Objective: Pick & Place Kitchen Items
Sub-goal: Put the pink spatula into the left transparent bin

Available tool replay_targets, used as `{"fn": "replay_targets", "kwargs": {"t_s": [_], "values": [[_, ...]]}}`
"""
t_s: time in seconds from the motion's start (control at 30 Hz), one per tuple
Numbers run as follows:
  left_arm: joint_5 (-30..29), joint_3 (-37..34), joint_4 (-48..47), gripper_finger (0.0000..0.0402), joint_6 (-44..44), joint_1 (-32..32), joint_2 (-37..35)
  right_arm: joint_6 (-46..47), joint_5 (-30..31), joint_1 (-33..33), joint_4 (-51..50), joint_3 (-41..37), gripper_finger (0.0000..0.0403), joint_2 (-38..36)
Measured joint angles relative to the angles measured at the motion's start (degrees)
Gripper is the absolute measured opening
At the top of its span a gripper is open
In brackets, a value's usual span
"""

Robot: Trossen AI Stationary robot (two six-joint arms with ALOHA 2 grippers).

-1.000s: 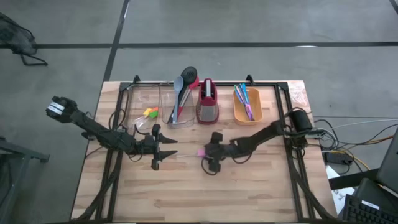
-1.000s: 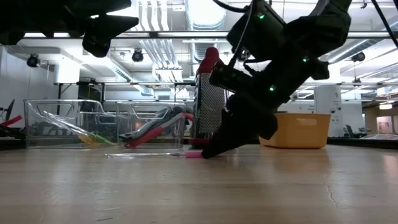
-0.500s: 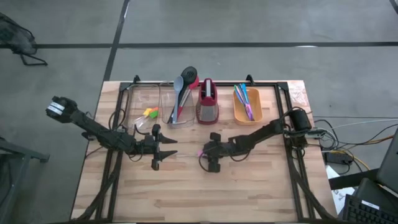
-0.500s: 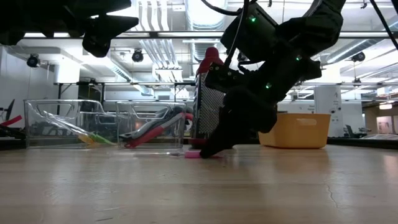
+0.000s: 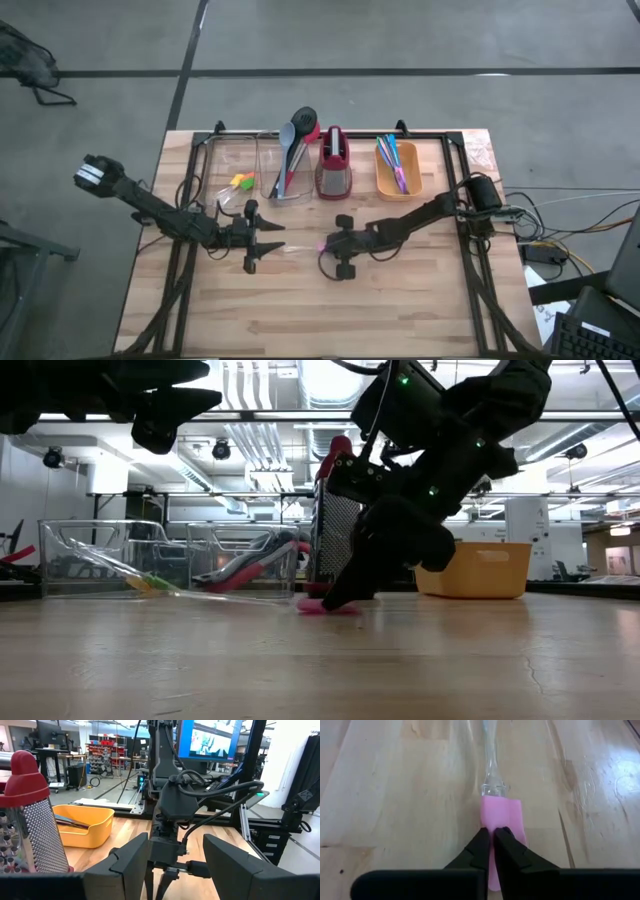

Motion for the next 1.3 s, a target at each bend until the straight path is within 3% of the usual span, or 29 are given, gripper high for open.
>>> {"fn": "replay_targets", "kwargs": {"t_s": [0.37, 0.83, 1.03, 1.3], "values": [[0.0, 0.0, 0.0, 0.0197, 0.0, 0.0, 0.0, -0.3, 0.8, 3.0, -2.6, 0.5, 0.0006, -5.0], [0.0, 0.0, -0.1, 0.0197, 0.0, 0.0, 0.0, 2.7, 2.1, 3.3, -7.4, 0.7, 0.0013, -5.4], [0.0, 0.0, -0.4, 0.0197, 0.0, 0.0, 0.0, 6.0, 2.1, 3.3, -7.6, 0.7, 0.0067, -5.4], [0.0, 0.0, -0.4, 0.0197, -0.1, 0.0, 0.0, 8.4, 2.1, 3.0, -7.9, 0.7, 0.0187, -5.5]]}}
